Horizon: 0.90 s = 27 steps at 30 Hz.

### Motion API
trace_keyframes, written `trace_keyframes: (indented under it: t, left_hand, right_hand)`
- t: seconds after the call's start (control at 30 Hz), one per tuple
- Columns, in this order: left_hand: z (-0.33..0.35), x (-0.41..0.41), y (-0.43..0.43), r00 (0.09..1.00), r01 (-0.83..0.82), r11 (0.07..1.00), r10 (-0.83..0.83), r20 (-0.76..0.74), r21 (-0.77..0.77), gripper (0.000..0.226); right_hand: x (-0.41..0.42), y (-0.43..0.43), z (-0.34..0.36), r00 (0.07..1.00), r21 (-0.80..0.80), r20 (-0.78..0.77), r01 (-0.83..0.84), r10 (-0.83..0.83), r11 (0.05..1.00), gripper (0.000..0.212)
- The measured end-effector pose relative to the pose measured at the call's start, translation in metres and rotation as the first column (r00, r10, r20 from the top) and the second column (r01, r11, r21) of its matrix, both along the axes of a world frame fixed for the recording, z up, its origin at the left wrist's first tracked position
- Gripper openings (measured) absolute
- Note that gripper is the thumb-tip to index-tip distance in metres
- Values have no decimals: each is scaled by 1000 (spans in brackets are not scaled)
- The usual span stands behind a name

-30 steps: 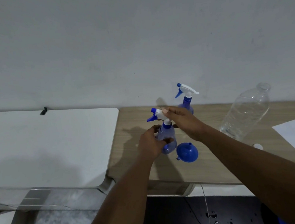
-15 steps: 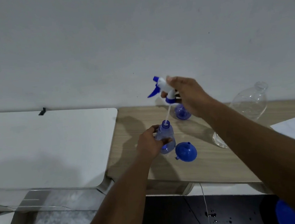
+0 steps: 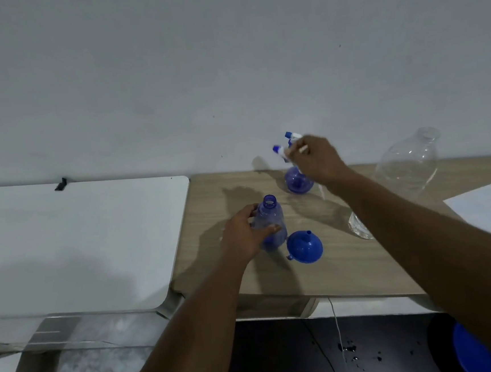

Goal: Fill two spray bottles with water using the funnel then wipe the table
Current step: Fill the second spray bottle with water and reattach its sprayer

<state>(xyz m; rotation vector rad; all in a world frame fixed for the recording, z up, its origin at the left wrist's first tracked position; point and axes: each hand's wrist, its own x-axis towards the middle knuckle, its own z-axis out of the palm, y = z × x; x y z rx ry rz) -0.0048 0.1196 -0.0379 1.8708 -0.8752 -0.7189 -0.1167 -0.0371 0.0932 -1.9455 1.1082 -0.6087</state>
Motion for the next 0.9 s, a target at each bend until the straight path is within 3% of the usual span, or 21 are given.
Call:
trace_keyframes:
  t: [0.17,0.37,0.5,0.7,0.77,0.9]
  left_hand:
    - [-4,-1,3,999,-32,999,32,29,0,68]
    - [-5,-2,8,999,-44,999,45,26,-29,76]
    - [-3,-3,8,999,-33,999,33,33,-10,74]
    - [-4,-3,9,999,-43,999,43,25,-5,70]
    - [-3,-3,9,998,-46,999,46,41,-3,68]
    - [-3,-3,8,998,-29,999,29,48,13,71]
  right_hand:
    - [-18,4,-85,943,5,-331,41,-37,999,19]
    - [-17,-2,-111,877,66,-480,35,1,997,11]
    - [-23,1,-113,891,119,-454,20,37,993,18]
    - [-36,16,-107,916,44,-400,-28,43,999,26]
    - [-38,27,-102,856,64,-489,-155,167,986,35]
    - [-41,45,-118,611,101,-736,-327,292,940,62]
